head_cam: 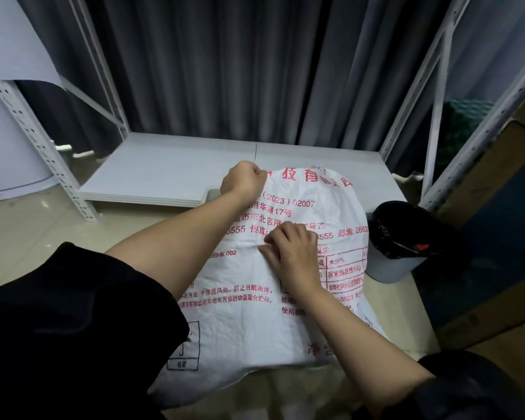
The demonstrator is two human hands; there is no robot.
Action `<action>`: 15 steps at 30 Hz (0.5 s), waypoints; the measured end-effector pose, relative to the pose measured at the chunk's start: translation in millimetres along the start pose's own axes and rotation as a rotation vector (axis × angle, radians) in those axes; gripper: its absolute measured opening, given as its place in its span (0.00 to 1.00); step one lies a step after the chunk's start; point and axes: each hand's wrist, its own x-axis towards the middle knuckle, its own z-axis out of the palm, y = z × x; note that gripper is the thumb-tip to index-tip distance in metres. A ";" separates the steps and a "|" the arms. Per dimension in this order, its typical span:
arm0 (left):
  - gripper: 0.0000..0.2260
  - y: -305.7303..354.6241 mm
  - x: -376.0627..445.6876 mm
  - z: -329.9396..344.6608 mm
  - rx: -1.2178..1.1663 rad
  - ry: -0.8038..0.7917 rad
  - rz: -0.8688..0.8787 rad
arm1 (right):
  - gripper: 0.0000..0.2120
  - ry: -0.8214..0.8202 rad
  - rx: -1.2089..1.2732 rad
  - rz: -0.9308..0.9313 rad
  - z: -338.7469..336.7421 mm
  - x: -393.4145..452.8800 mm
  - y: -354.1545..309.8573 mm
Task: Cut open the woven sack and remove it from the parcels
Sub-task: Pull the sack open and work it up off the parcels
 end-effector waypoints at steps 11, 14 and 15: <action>0.27 -56.6 -83.0 -2.8 0.148 0.027 0.427 | 0.05 0.023 -0.223 -0.310 6.3 44.0 17.1; 0.35 -117.9 -131.2 -0.3 0.252 -0.080 0.435 | 0.08 -0.048 -0.241 -0.238 9.5 60.4 19.2; 0.37 -138.6 -144.3 1.8 0.308 -0.093 0.446 | 0.09 -0.072 -0.237 -0.198 11.0 66.4 18.9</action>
